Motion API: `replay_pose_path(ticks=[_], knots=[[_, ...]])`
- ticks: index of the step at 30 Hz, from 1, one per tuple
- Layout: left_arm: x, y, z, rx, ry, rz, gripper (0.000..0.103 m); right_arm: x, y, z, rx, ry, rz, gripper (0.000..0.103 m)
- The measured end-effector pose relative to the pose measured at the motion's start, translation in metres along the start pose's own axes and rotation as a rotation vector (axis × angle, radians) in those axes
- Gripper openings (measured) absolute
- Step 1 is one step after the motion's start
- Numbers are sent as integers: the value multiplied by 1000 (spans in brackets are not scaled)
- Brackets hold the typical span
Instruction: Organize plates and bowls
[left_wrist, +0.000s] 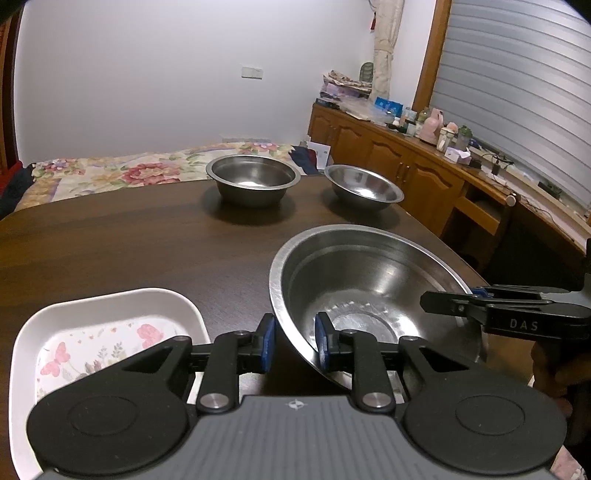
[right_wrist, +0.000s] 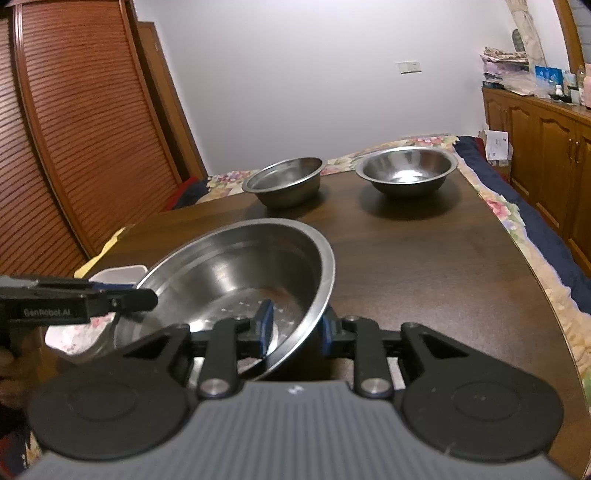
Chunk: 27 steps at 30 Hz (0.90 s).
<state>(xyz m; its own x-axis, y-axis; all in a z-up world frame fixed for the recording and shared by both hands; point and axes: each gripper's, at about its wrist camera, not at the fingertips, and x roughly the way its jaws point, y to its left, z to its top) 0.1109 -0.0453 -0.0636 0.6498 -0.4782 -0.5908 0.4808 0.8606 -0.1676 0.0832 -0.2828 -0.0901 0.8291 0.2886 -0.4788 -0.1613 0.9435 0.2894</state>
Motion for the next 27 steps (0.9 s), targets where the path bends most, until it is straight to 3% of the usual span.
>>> replay_pose_path(ticks=[7,10,14,27], knots=[[-3,5,3,-2,-12,21,26,-4,-3,4,1,-7,-17,32],[-5,8,7,-1,-20,31,26,-9,-6,10,-10,-18,-23,41],[-12,12,18,17,-47,57,26,-17,-7,22,-39,-36,-42,41],[-25,32,101,71,-166,125,31,-32,-15,118,-139,-150,-42,41]])
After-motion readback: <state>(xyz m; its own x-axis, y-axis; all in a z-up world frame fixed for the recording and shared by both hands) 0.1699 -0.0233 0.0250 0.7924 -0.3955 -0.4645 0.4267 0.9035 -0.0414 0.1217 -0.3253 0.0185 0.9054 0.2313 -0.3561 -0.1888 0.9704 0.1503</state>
